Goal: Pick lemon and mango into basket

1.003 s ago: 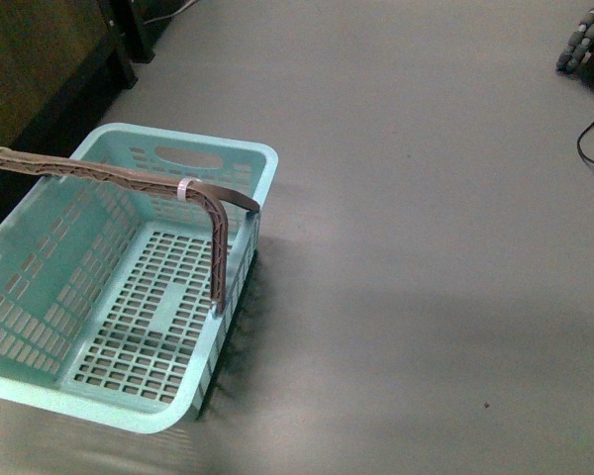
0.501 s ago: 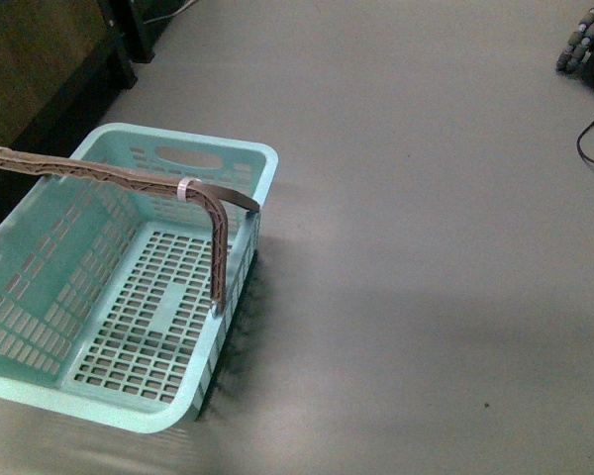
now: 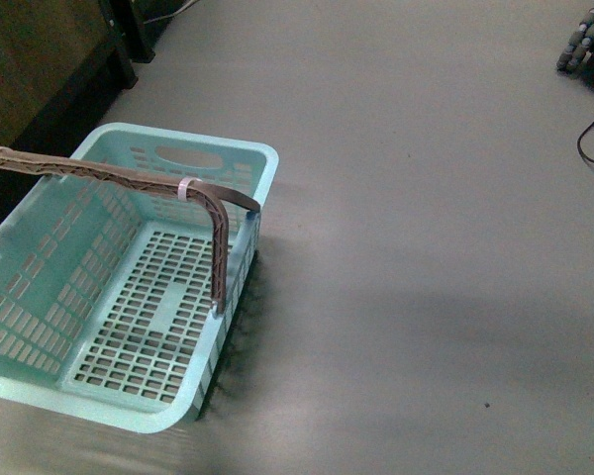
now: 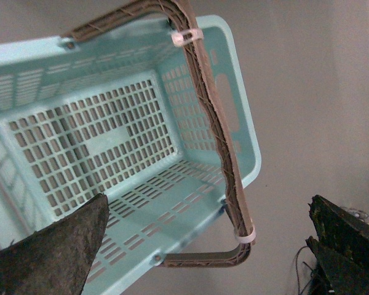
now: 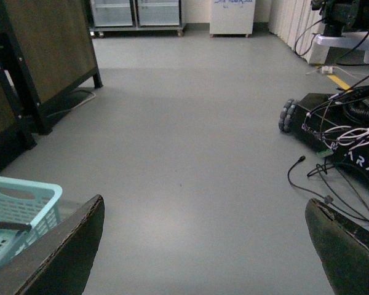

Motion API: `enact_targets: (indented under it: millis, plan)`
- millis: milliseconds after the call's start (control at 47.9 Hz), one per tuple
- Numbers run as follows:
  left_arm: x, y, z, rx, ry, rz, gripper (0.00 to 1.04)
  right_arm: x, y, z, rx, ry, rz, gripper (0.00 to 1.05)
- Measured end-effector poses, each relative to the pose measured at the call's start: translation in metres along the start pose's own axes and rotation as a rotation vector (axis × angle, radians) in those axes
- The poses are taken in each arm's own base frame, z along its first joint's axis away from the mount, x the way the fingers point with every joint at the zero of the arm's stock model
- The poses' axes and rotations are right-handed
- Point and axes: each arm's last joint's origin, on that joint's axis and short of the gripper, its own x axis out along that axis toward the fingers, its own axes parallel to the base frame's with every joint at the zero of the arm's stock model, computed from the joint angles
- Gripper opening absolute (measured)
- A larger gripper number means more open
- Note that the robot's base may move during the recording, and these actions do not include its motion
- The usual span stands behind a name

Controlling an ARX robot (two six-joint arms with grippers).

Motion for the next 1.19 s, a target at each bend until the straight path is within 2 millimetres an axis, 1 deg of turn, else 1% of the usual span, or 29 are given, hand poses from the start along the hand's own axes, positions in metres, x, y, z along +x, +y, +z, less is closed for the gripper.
enact_targets:
  millis: [167, 376, 585, 648, 773, 815, 878, 919, 961, 1003, 1024, 1107, 1128, 1191]
  plan:
    - [0.051, -0.012, -0.007, -0.035, 0.039, 0.024, 0.98, 0.0, 0.0, 0.0, 0.0, 0.0, 0.0, 0.96]
    - [0.105, -0.018, -0.011, -0.042, 0.038, 0.06, 0.98, 0.0, 0.0, 0.0, 0.0, 0.0, 0.0, 0.96]
    - [0.139, -0.022, -0.013, -0.045, 0.035, 0.08, 0.98, 0.0, 0.0, 0.0, 0.0, 0.0, 0.0, 0.96]
    - [0.154, -0.025, -0.016, -0.039, 0.033, 0.082, 0.98, 0.0, 0.0, 0.0, 0.0, 0.0, 0.0, 0.96]
    - [0.173, -0.033, -0.022, -0.019, 0.036, 0.09, 0.97, 0.0, 0.0, 0.0, 0.0, 0.0, 0.0, 0.96]
    - [0.175, -0.034, -0.024, -0.014, 0.04, 0.094, 0.92, 0.0, 0.0, 0.0, 0.0, 0.0, 0.0, 0.96]
    - [0.178, -0.038, -0.029, -0.008, 0.049, 0.091, 0.78, 0.0, 0.0, 0.0, 0.0, 0.0, 0.0, 0.96]
    - [0.18, -0.039, -0.031, -0.007, 0.052, 0.094, 0.71, 0.0, 0.0, 0.0, 0.0, 0.0, 0.0, 0.96]
    - [0.18, -0.039, -0.034, -0.015, 0.057, 0.097, 0.61, 0.0, 0.0, 0.0, 0.0, 0.0, 0.0, 0.96]
    - [0.179, -0.04, -0.035, -0.018, 0.056, 0.097, 0.54, 0.0, 0.0, 0.0, 0.0, 0.0, 0.0, 0.96]
    - [0.179, -0.04, -0.035, -0.021, 0.056, 0.097, 0.53, 0.0, 0.0, 0.0, 0.0, 0.0, 0.0, 0.96]
    - [0.178, -0.039, -0.037, -0.036, 0.054, 0.101, 0.39, 0.0, 0.0, 0.0, 0.0, 0.0, 0.0, 0.96]
    - [0.177, -0.037, -0.037, -0.045, 0.052, 0.107, 0.34, 0.0, 0.0, 0.0, 0.0, 0.0, 0.0, 0.96]
    - [0.173, -0.034, -0.037, -0.068, 0.049, 0.117, 0.22, 0.0, 0.0, 0.0, 0.0, 0.0, 0.0, 0.96]
